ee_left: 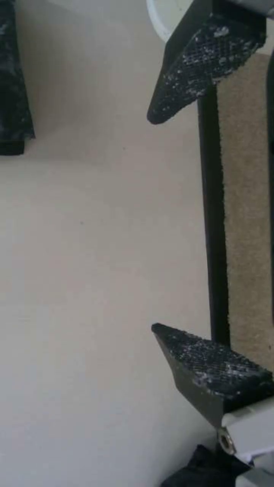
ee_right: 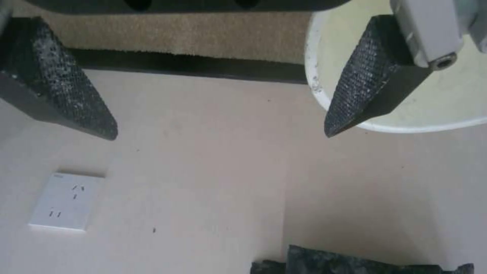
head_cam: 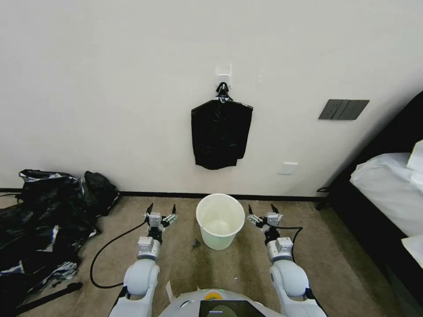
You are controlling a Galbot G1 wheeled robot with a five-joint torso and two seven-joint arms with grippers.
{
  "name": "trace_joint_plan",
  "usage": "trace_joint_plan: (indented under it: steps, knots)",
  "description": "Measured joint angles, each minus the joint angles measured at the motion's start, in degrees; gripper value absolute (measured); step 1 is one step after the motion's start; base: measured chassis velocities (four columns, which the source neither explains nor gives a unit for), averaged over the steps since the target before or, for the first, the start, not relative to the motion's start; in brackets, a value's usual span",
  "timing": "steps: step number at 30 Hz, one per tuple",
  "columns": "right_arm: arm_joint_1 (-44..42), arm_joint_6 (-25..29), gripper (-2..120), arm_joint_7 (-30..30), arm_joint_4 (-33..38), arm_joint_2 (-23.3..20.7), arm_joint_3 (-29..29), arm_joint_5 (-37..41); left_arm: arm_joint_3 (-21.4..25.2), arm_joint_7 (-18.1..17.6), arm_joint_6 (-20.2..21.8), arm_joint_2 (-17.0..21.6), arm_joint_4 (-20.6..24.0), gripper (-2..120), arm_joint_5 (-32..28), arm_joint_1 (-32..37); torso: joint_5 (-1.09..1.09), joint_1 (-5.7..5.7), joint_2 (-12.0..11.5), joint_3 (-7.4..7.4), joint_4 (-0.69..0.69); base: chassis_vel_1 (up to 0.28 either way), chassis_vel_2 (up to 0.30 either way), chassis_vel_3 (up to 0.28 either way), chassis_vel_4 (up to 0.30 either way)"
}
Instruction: Place a trash bag onto the trash bin.
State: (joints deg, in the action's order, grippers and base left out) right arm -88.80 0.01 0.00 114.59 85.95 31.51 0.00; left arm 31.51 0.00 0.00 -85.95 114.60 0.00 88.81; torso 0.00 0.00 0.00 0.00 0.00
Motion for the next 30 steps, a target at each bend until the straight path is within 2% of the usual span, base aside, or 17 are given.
trace_joint_plan:
  steps: [30]
  knots:
    - [0.00,0.00,100,0.00,0.00,0.00,0.00,0.00,0.00,0.00,0.00,0.00,0.00,100,0.00,0.00,0.00,0.00,0.00,0.00,0.00,0.000,0.000,0.000,0.000]
